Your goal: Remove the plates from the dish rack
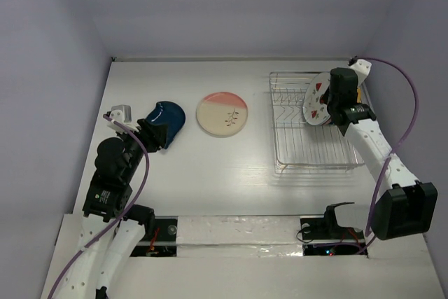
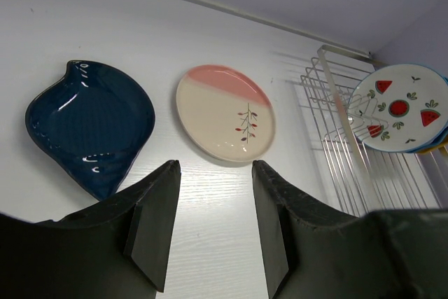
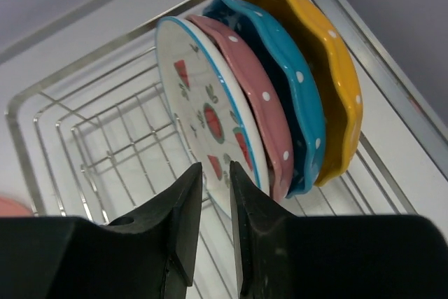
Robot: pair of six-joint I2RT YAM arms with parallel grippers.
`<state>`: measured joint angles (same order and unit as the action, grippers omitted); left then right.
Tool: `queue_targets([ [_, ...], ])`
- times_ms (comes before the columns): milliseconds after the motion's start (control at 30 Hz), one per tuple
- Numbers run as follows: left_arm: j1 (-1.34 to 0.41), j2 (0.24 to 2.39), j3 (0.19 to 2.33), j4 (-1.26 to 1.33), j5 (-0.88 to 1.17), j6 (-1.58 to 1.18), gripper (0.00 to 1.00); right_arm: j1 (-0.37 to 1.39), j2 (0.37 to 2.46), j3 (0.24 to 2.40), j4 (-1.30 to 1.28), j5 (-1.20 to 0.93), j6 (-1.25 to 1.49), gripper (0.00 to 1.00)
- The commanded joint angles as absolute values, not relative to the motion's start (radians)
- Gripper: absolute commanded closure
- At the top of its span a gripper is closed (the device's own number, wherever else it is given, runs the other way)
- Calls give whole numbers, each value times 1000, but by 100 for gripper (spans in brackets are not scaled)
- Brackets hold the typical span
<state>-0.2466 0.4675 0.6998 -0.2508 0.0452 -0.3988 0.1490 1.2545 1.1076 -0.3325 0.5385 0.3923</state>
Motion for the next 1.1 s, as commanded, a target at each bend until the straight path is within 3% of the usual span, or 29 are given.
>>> queue_targets([
  [0, -242, 466, 698, -207, 51, -388, 58, 114, 1256, 1117, -333, 563, 368, 72],
  [100, -242, 469, 698, -206, 54, -388, 58, 104, 1264, 1117, -330, 574, 364, 70],
  [133, -242, 469, 698, -206, 54, -387, 58, 104, 1272, 1117, -325, 575, 362, 64],
  [800, -242, 472, 698, -206, 57, -387, 58, 77, 1430, 1161, -292, 493, 328, 64],
  [1067, -242, 472, 698, -206, 55, -390, 58, 77, 1509, 1164, -276, 445, 336, 56],
])
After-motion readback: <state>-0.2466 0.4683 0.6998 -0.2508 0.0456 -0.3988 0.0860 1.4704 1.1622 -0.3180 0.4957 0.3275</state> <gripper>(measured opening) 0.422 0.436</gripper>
